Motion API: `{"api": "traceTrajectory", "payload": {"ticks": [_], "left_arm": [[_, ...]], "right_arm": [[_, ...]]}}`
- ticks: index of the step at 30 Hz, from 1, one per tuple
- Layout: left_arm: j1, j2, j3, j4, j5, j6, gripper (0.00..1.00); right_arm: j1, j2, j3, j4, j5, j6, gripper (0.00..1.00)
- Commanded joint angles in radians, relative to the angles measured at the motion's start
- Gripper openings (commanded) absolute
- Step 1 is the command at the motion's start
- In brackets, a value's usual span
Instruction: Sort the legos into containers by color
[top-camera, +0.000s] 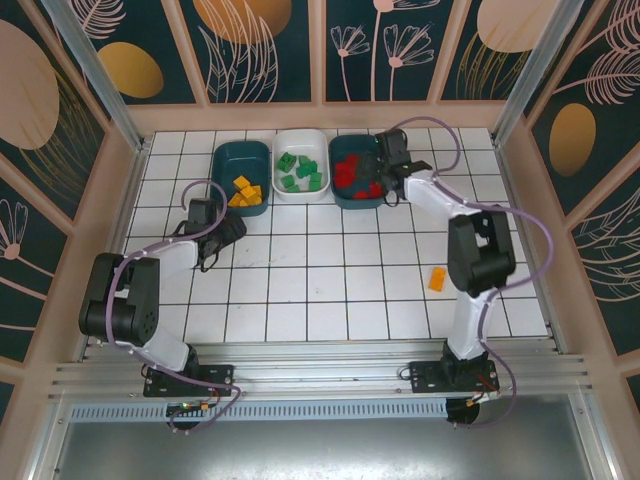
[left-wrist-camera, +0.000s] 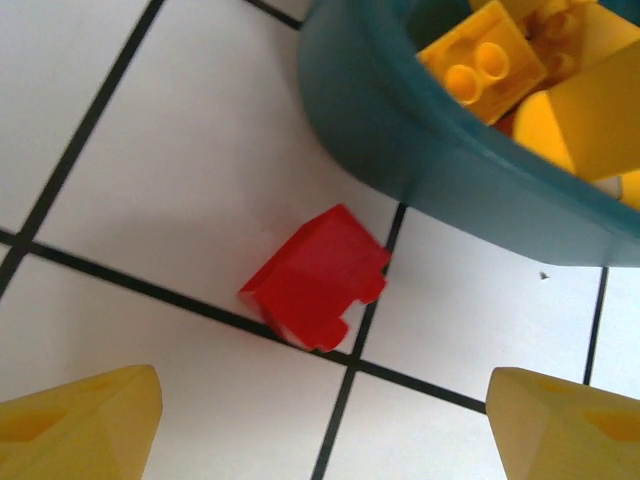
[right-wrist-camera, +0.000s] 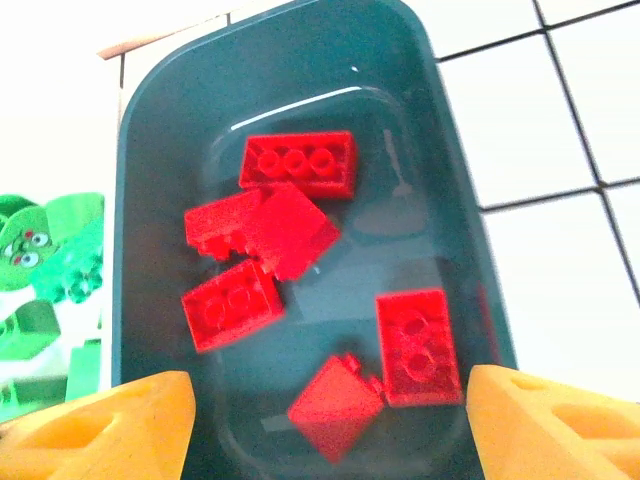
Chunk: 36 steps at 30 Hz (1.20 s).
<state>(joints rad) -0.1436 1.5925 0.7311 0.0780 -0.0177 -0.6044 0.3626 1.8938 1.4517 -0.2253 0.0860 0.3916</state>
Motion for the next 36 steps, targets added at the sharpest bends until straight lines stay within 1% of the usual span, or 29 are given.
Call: {"api": "traceTrajectory", "payload": {"ticks": [1,6,9,14,17,20,26,30,36], "left_arm": [[-0.007,0.030,0.048,0.005,-0.021,0.067,0.84],[-0.006,0.100,0.098,-0.001,-0.010,0.115,0.82],[-0.006,0.151,0.132,-0.019,-0.010,0.146,0.81],[-0.006,0.177,0.148,-0.021,-0.035,0.176,0.77],[-0.006,0.191,0.161,-0.030,-0.045,0.190,0.72],[-0.006,0.192,0.162,-0.029,-0.036,0.195,0.64],[-0.006,0.184,0.154,-0.037,-0.030,0.199,0.56],[-0.006,0.185,0.147,-0.034,-0.013,0.199,0.46],[-0.006,0.179,0.148,-0.039,-0.004,0.195,0.38]], "right_arm": [[0.001,-0.125,-0.130,0.064,0.023,0.013,0.73],[-0.002,-0.216,-0.261,0.086,0.008,0.023,0.73],[-0.009,-0.244,-0.292,0.080,0.012,0.020,0.73],[-0.022,-0.277,-0.323,0.088,-0.001,0.017,0.73],[-0.022,-0.279,-0.329,0.095,-0.011,0.017,0.72],[-0.023,-0.278,-0.335,0.101,-0.018,0.018,0.72],[-0.029,-0.288,-0.347,0.107,-0.029,0.018,0.72],[-0.040,-0.298,-0.353,0.111,-0.043,0.016,0.71],[-0.060,-0.324,-0.376,0.118,-0.062,0.018,0.71]]}}
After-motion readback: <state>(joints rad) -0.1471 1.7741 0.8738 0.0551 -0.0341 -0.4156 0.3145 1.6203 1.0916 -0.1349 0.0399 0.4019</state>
